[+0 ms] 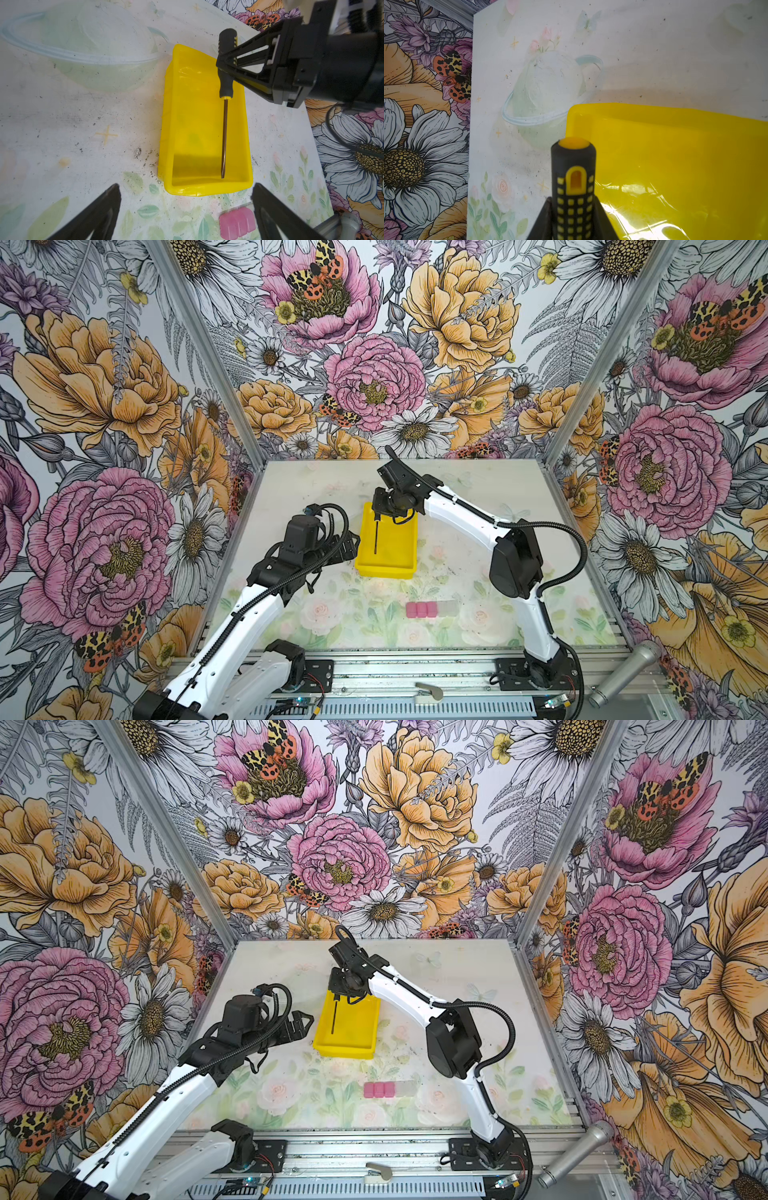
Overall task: Put the screwdriver in the bin
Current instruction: Place the screwdriver into the bin.
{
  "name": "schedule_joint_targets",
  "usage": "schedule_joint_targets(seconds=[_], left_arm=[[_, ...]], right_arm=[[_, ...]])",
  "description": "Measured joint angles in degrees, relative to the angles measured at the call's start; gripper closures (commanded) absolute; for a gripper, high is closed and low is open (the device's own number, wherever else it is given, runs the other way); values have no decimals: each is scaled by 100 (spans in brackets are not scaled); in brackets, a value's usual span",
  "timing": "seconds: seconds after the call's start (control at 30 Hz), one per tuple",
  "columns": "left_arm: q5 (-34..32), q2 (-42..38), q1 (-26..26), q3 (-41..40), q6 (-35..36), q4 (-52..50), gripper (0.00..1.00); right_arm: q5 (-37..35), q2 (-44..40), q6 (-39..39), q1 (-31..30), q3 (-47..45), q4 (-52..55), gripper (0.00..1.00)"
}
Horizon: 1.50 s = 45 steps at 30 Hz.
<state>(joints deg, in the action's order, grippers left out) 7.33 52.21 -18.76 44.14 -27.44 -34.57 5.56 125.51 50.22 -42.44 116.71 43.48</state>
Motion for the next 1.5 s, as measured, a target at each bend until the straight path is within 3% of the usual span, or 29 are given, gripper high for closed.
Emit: schedule_joint_targets(seconds=[0.53, 1.5], left_arm=[[-2, -103, 109, -79, 44, -46, 1], [-2, -103, 118, -175, 44, -76, 1]], right_arm=[[96, 699, 140, -31, 278, 0, 100], [96, 868, 138, -68, 81, -2, 99]])
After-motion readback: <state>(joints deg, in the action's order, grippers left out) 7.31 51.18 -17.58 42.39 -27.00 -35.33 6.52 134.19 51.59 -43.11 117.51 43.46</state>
